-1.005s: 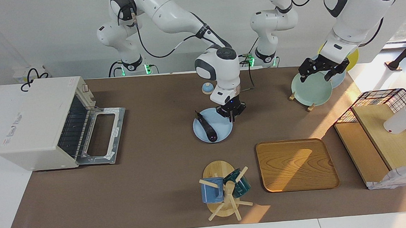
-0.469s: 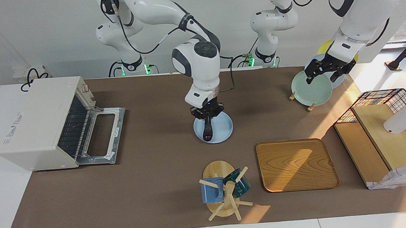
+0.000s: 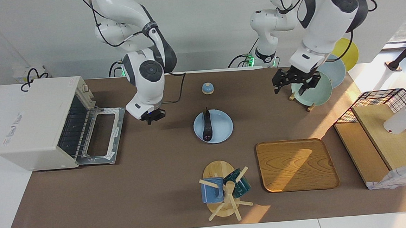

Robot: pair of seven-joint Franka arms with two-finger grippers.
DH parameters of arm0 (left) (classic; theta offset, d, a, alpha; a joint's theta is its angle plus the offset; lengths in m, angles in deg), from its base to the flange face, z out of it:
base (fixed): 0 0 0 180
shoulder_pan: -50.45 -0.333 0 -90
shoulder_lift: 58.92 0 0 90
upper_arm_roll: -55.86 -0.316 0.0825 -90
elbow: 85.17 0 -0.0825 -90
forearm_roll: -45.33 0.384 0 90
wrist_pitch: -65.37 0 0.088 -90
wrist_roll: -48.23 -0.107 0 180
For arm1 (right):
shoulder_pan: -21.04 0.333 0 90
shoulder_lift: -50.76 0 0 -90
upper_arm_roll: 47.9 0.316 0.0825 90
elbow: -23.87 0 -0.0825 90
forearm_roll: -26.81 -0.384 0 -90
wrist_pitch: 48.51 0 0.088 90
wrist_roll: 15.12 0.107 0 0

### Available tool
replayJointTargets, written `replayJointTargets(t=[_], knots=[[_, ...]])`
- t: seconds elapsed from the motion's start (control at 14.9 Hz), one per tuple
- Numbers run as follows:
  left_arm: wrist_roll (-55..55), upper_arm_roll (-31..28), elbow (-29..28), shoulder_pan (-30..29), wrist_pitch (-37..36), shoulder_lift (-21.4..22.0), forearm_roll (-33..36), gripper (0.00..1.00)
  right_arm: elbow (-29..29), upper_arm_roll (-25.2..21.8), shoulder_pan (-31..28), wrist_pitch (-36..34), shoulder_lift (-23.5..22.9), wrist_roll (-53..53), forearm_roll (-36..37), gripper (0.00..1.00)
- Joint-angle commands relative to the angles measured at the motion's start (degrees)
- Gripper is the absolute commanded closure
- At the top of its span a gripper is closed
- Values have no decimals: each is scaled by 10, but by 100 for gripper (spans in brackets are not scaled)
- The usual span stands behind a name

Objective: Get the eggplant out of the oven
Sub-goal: 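Reach the left gripper to the eggplant while the right gripper returns to the oven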

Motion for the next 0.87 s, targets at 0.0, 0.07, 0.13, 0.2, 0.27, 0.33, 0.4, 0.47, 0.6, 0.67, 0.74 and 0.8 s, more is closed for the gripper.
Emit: replayJointTargets(t=[0.0,0.07,0.13,0.2,0.27,0.33,0.4,0.47,0.6,0.67,0.74,0.8], knots=[[76,-8,-5,86,87,-59,-14,0,-105,7,-42,91,46,-9,24,100],[88,-8,-5,109,115,-80,-14,0,-125,7,-54,110,50,-9,32,100],[89,-8,-9,127,137,-94,-14,0,-131,7,-59,113,49,-9,37,100],[90,-8,-25,148,164,-99,-14,0,-139,7,-62,117,49,-8,46,100],[90,-8,-56,159,206,-98,-14,0,-153,7,-68,128,50,-8,61,100],[93,-8,-80,178,250,-100,-14,0,-169,7,-78,155,52,-9,72,100],[99,-8,-91,197,275,-110,-14,0,-185,7,-92,179,52,-10,76,100],[111,-8,-93,210,290,-126,-14,0,-192,7,-99,187,51,-13,83,100],[115,-8,-93,229,323,-157,-14,0,-192,7,-99,184,51,-18,105,100],[119,-8,-93,235,333,-166,-14,0,-192,7,-100,181,51,-20,128,100],[121,-9,-92,237,340,-177,-14,0,-192,7,-100,177,52,-20,150,100],[122,-8,-92,240,347,-184,-14,0,-192,7,-100,176,52,-20,158,100]])
